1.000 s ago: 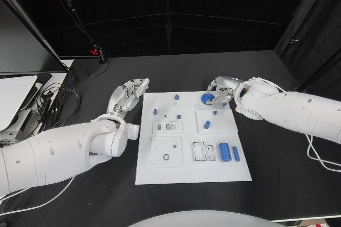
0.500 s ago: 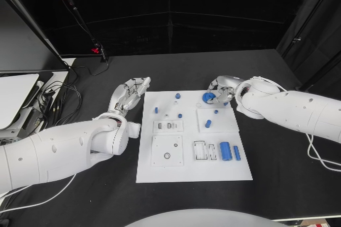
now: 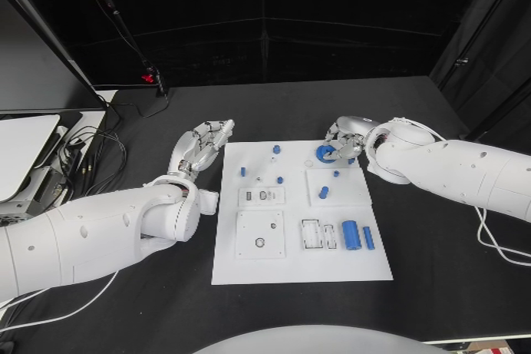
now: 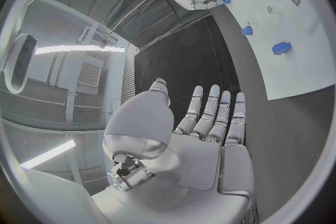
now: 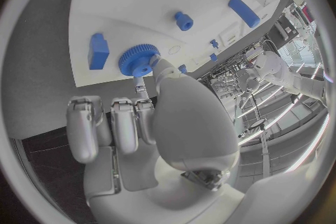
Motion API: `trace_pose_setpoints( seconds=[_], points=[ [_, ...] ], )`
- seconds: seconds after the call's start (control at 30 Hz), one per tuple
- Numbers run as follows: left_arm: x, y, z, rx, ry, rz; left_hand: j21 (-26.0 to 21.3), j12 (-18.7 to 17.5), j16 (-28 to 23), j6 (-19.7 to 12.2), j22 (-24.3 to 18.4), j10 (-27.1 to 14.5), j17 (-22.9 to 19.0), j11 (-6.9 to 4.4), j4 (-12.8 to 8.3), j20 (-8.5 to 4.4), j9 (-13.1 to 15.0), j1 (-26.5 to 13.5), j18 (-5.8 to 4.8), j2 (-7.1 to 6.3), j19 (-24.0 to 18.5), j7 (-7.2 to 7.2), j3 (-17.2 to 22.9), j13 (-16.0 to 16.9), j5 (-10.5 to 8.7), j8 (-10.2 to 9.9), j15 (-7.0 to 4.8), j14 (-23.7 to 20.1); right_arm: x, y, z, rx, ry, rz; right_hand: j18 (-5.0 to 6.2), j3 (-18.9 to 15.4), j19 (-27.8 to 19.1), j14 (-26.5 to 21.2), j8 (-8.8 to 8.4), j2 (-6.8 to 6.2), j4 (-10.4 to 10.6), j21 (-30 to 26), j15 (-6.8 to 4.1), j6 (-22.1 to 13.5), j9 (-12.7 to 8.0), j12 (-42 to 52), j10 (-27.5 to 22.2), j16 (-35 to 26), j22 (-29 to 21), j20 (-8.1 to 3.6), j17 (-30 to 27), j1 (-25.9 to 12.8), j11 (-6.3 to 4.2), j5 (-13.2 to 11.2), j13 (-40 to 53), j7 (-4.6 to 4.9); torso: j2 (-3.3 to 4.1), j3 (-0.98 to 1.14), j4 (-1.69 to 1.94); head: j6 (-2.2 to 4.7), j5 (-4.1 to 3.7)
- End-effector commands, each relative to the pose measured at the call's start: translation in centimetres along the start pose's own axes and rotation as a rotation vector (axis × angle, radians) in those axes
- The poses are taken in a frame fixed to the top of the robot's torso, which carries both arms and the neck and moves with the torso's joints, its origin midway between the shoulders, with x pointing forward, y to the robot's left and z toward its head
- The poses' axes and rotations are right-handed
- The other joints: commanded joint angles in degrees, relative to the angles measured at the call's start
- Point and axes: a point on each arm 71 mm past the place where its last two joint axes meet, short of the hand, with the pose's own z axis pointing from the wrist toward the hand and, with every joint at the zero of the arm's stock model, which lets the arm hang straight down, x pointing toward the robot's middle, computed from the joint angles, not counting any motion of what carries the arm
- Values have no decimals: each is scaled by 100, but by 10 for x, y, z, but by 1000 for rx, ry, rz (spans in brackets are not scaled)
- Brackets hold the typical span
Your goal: Assemble the parts on the task board
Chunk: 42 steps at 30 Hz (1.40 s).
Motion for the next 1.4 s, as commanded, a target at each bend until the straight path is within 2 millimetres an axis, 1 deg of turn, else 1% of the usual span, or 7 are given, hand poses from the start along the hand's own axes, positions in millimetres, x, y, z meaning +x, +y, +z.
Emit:
trace_pose_setpoints(
  seconds=[0.03, 0.17, 0.43, 0.6, 0.77, 1.13, 1.4],
  points=[
    [1, -19, -2, 256, 7, 0, 24, -17, -11, 50, 4, 37, 2, 6, 2, 4, 1, 26, -51, 18, 36, 776, -47, 0, 37, -39, -3, 45, 6, -1, -1, 0, 10, -9, -42, 64, 596, 605, -54, 128, -44, 19, -40, 559, 0, 14, 606, 14, 1509, -51, 1509, 108, -40, 12, 1508, -114, 1, 1, 7, 4, 7],
    [1, -19, -2, 256, 6, 1, 24, -17, -11, 50, 4, 37, 2, 6, 3, 4, 1, 26, -52, 20, 36, 776, -47, 0, 39, -39, -3, 45, 4, 1, -1, -12, -12, -6, -42, 124, 596, 605, -131, 161, -124, 19, -59, 726, -29, 14, 606, 14, 1509, -69, 1509, 150, -49, -4, 1508, -126, 0, 0, 4, 9, 11],
    [0, -19, -2, 255, 6, 0, 24, -17, -11, 50, 4, 37, 2, 6, 3, 4, 1, 26, -52, 20, 36, 776, -47, 0, 39, -39, -3, 45, -2, 7, -1, -64, -113, 17, -42, 146, 596, 605, -214, 157, -168, 19, -64, 781, -60, 14, 606, 14, 1509, -76, 1509, 158, -44, -3, 1508, -117, 2, -1, -6, 26, 26],
    [0, -19, -2, 256, 7, 0, 32, -18, -12, 51, 6, 39, 2, 6, 2, 4, 1, 29, -53, 27, 43, 776, -49, 0, 46, -41, -3, 48, -7, 17, -4, -129, -192, 52, -42, 177, 596, 605, -313, 133, -270, 19, -67, 872, -93, 14, 606, 14, 1509, -81, 1509, 208, -41, 63, 1508, -112, -1, -3, 5, 38, 37],
    [0, -19, -2, 255, 6, 1, 32, -18, -12, 51, 6, 39, 2, 6, 2, 4, 1, 29, -53, 27, 43, 776, -49, 0, 46, -41, -3, 48, -8, 33, -6, -181, -213, 76, -42, 184, 596, 605, -349, 126, -308, 19, -68, 922, -104, 14, 606, 14, 1509, -83, 1509, 221, -44, 101, 1508, -115, -3, -4, -1, 52, 46],
    [0, -19, -2, 254, 6, 0, 32, -18, -12, 51, 6, 39, 2, 6, 2, 4, 1, 29, -53, 27, 43, 776, -49, 0, 46, -41, -3, 48, 2, 84, -1, -289, -170, 112, -42, 172, 596, 605, -416, 121, -316, 19, -69, 946, -125, 14, 606, 14, 1509, -85, 1509, 188, -40, 102, 1508, -108, 4, -4, 14, 44, 110],
    [1, -19, -2, 254, 8, -1, 32, -18, -12, 51, 6, 39, 2, 6, 2, 4, 1, 29, -53, 27, 43, 776, -49, 0, 46, -41, -3, 48, 11, 107, 6, -307, -107, 113, -42, 176, 596, 605, -459, 125, -329, 19, -68, 935, -140, 14, 606, 14, 1509, -84, 1509, 191, -36, 99, 1508, -101, 2, -3, 6, 29, 165]
  ],
)
